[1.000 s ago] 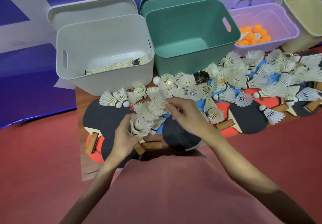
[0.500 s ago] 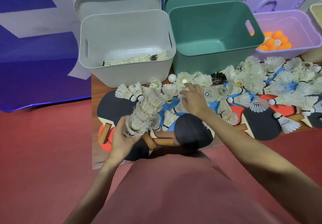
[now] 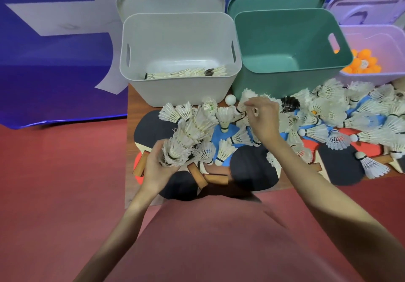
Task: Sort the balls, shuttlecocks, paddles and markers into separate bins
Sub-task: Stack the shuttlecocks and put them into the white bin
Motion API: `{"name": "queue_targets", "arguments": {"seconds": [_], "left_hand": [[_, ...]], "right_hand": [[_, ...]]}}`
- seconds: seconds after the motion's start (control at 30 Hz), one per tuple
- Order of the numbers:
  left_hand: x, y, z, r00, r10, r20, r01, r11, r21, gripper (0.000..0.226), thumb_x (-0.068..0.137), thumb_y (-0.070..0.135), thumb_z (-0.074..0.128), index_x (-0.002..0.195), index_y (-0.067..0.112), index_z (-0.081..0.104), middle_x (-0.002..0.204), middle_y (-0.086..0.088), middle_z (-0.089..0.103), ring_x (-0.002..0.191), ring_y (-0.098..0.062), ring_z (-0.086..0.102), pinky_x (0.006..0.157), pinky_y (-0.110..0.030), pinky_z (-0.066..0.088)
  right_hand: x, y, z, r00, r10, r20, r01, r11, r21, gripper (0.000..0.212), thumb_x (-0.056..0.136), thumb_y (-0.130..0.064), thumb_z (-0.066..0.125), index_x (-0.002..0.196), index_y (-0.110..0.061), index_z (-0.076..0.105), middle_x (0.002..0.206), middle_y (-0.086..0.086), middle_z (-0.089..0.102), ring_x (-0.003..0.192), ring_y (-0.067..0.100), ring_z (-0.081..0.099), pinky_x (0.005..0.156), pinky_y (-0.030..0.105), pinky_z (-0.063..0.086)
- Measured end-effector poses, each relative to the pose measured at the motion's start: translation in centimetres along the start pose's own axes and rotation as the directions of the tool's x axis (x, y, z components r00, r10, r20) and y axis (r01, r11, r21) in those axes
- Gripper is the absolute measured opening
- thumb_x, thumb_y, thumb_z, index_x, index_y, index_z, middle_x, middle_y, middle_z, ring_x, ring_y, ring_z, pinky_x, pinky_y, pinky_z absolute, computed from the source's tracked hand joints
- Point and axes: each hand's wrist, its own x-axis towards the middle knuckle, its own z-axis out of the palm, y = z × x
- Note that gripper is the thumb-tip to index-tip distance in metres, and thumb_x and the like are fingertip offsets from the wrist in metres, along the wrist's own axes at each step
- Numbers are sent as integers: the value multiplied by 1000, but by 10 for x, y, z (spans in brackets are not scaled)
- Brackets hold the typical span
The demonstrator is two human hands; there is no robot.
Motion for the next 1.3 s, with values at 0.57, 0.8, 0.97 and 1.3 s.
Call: {"name": "queue_targets", "arguments": {"seconds": [0.57, 0.8, 0.97, 1.3], "left_hand": [[0, 2, -15, 996, -25, 83, 25, 1000, -6, 50, 63, -1, 77, 108, 3, 56, 98, 1, 64, 90, 5, 59, 78, -10, 43], [-9, -3, -17, 993, -77, 94, 82, 996, -43, 58, 63, -11, 81, 113, 4, 55, 97, 13, 68, 92, 9, 60, 79, -8, 43], [-10, 0, -12, 983, -176, 62, 183, 971, -155, 58, 64, -4, 82, 111, 19, 58, 97, 10, 67, 90, 3, 61, 75, -17, 47], [-13, 15, -3, 977, -205, -57, 184, 949, -257, 62, 56, 20, 86, 112, 27, 61, 111, -1, 68, 108, -19, 62, 99, -41, 46]], "right_hand": [[-48, -97, -21, 981, 91, 173, -185, 716, 673, 30, 82, 6, 64, 79, -23, 70, 77, -19, 70, 76, 4, 65, 70, 19, 49], [-44, -102, -24, 963, -52, 263, -142, 736, 662, 30, 87, 5, 59, 83, -23, 67, 83, -14, 68, 80, 8, 65, 73, 19, 50], [-39, -98, -19, 959, -66, 276, -162, 672, 723, 23, 88, 5, 55, 96, -16, 55, 98, -2, 65, 95, 16, 64, 77, 31, 52], [-37, -52, -10, 911, -70, 406, -118, 900, 420, 29, 87, 3, 55, 105, -18, 61, 103, -5, 63, 90, -2, 57, 72, 25, 47]]}}
